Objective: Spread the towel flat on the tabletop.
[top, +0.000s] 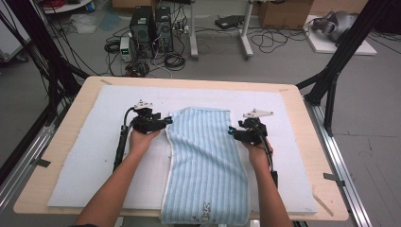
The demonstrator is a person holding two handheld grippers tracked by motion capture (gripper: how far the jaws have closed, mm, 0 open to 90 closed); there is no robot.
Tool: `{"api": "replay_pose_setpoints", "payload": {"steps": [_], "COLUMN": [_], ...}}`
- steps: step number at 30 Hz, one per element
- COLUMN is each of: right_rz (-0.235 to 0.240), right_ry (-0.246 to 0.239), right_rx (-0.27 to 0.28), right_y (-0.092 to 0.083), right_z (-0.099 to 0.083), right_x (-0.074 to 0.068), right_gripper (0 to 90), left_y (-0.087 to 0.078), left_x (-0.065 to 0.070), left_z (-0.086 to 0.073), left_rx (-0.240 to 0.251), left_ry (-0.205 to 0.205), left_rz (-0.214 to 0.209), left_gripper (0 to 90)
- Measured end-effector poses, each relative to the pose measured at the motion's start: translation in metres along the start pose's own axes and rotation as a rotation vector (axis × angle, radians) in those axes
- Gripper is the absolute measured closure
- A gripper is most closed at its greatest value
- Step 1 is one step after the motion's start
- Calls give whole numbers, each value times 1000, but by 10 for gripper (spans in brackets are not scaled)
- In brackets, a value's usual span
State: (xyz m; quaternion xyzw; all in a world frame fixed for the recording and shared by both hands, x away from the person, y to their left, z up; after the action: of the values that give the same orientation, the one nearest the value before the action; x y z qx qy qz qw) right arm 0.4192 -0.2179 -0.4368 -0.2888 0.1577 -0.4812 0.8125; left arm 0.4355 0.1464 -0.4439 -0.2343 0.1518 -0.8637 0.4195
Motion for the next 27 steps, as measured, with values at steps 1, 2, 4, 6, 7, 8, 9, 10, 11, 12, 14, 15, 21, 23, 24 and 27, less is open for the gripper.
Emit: {"api": "replay_pose_setpoints", "payload": {"steps": [1,2,4,6,7,8,9,10,11,12,14,15,21,23,24,27], "right_rz": [-10,-12,-21,-32,-44,-43,-51,-70,-62,-55,-189,-218,-282,-253,-231,-199], "right_ry": [9,29,62,65,72,71,66,55,51,41,-37,-68,79,112,119,96], "right_rx": [-9,-13,-19,-38,-51,-69,-74,-63,-62,-62,-93,-96,-69,-33,-8,37], "right_y": [8,15,29,43,50,56,59,60,60,60,58,58,51,45,40,28], "right_z": [4,7,13,15,15,14,14,15,16,17,20,21,16,18,21,23], "right_x": [2,3,4,3,4,3,3,2,2,2,-2,-2,18,18,18,14], "right_gripper": [456,435,408,401,412,432,464,544,659,787,864,865,686,606,584,562], "left_y": [-1,-2,-5,-9,-10,-11,-14,-15,-16,-17,-19,-19,-11,-6,-3,5], "left_x": [0,0,-1,0,1,1,2,2,3,3,3,3,8,8,7,1], "left_z": [0,-1,-2,-2,-2,-3,-3,-4,-4,-4,-3,-2,-6,-5,-4,-1], "left_rx": [-4,-11,-14,-24,-18,-13,-9,-11,-10,-11,-4,-3,-8,0,-2,9], "left_ry": [6,12,13,7,6,9,7,10,8,9,3,1,9,13,10,-32], "left_rz": [3,4,6,1,-2,1,4,3,6,9,9,11,2,8,12,13], "left_gripper": [411,411,411,409,404,405,407,407,407,407,406,406,397,397,398,407]}}
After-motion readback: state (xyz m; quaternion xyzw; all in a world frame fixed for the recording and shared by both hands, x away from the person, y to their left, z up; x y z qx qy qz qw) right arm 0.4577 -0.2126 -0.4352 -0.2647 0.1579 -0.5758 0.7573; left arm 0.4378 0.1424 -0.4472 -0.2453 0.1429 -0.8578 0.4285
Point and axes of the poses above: each handheld gripper's, and its own axes: y roughly forward along the jaws, z roughly out of its top, x roughly to its right, the point moved 2 cm from there along y, roughly forward along the jaws, and after that the axes turned 4 degrees about -z, right-handed, at the moved point
